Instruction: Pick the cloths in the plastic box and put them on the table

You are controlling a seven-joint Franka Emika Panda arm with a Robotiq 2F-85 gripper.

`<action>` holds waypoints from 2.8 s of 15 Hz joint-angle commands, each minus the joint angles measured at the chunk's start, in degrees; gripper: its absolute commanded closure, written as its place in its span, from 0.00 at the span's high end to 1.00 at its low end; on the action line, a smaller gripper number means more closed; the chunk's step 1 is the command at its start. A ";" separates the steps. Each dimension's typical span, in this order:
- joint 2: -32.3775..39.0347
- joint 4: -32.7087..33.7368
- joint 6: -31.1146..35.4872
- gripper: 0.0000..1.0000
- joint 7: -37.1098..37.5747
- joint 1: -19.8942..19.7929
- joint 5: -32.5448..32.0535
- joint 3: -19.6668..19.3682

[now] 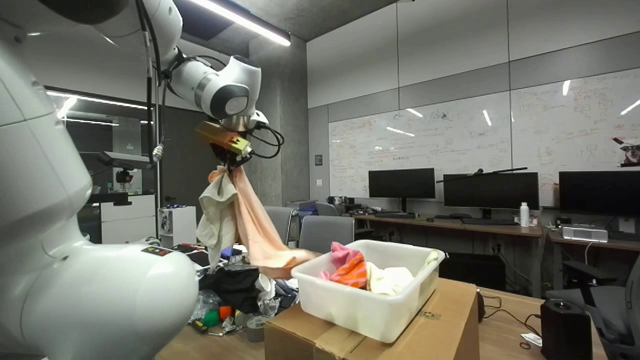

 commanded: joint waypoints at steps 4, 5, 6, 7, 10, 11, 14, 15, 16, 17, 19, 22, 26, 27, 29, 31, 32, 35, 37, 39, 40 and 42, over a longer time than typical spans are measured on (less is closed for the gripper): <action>7.27 10.81 -17.78 0.06 -13.55 -2.21 7.08 0.42; 8.16 11.93 -19.37 0.06 -13.91 -3.01 7.00 0.94; 8.97 12.88 -20.32 0.06 -13.95 -3.83 6.53 1.59; 9.86 13.74 -20.95 0.06 -13.75 -4.62 6.01 2.29; 11.94 15.23 -19.45 0.05 -12.99 -6.74 4.83 4.58; 12.53 15.55 -18.95 0.07 -12.72 -7.41 4.29 5.26; 13.54 15.87 -17.95 0.42 -12.46 -9.09 2.74 6.63; 13.55 15.77 -17.55 0.49 -12.44 -9.57 2.21 6.83; 13.31 15.32 -16.86 0.56 -12.37 -10.07 1.82 6.93; 13.09 14.90 -16.54 0.65 -12.40 -10.51 1.30 6.91; 12.01 12.96 -13.56 0.80 -11.03 -11.78 -0.33 6.79; 11.29 9.88 -9.03 1.00 -5.30 -14.66 -6.59 6.27; 10.74 4.59 -5.80 1.00 0.71 -19.07 -13.19 4.13; 10.79 3.38 -5.11 1.00 2.37 -20.13 -14.45 3.55; 11.10 1.10 -4.33 1.00 5.55 -22.37 -16.60 2.17; 11.45 -0.86 -3.29 1.00 8.83 -24.51 -18.01 0.79; 11.38 -1.60 -3.14 1.00 10.58 -25.54 -18.67 0.14; 11.49 -3.36 -1.79 1.00 16.63 -28.25 -19.88 -1.16; 11.33 -4.29 -1.23 1.00 22.12 -29.88 -21.58 -1.21; 11.56 -5.02 -0.69 1.00 26.99 -31.02 -23.76 -0.84; 11.72 -5.24 -0.83 1.00 29.05 -31.34 -24.71 -0.72; 12.15 -5.28 -1.57 1.00 32.36 -31.60 -26.23 -0.52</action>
